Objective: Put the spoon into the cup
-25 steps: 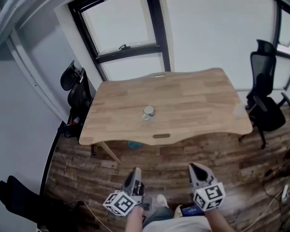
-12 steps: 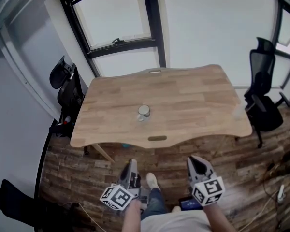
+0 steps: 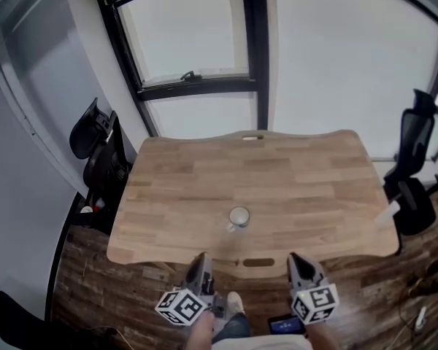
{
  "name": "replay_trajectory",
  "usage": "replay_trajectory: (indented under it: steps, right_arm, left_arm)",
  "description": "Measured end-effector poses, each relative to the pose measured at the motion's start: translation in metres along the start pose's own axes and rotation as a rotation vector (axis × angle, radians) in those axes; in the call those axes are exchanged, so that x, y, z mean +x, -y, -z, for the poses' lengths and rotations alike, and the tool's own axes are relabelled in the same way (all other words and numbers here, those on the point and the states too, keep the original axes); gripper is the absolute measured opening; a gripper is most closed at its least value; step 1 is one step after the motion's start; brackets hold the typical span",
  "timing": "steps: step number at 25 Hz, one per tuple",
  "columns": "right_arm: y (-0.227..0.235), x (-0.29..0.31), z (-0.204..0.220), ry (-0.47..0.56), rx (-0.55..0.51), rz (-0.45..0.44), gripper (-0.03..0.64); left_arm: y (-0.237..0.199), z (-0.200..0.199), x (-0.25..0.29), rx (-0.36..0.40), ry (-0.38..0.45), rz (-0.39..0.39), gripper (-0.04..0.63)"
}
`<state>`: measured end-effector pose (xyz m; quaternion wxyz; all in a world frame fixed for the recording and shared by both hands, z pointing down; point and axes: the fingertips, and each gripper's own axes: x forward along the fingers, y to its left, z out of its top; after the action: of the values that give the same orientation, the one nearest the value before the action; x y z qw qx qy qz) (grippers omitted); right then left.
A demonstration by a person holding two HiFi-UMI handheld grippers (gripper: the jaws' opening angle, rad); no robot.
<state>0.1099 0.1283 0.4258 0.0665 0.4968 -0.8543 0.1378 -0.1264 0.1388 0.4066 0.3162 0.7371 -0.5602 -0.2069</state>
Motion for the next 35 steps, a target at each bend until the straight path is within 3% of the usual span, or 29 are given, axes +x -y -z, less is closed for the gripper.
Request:
replay_trajectory:
  steps: [6, 14, 24, 35]
  right_arm:
    - [-0.002, 0.102, -0.031, 0.003, -0.002, 0.025, -0.003]
    - [0.005, 0.18, -0.033, -0.038, 0.014, 0.087, -0.003]
    - [0.008, 0.183, -0.027, -0.071, 0.016, 0.128, -0.003]
    - [-0.005, 0.184, -0.022, -0.085, 0.022, 0.049, -0.003]
  left_arm:
    - [-0.043, -0.063, 0.081, -0.006, -0.01, 0.033, 0.003]
    - [-0.076, -0.085, 0.152, -0.015, -0.084, 0.093, 0.003]
    - [-0.091, -0.08, 0.165, -0.063, -0.123, 0.099, 0.003]
    - [-0.09, -0.086, 0.14, -0.068, -0.087, 0.036, 0.003]
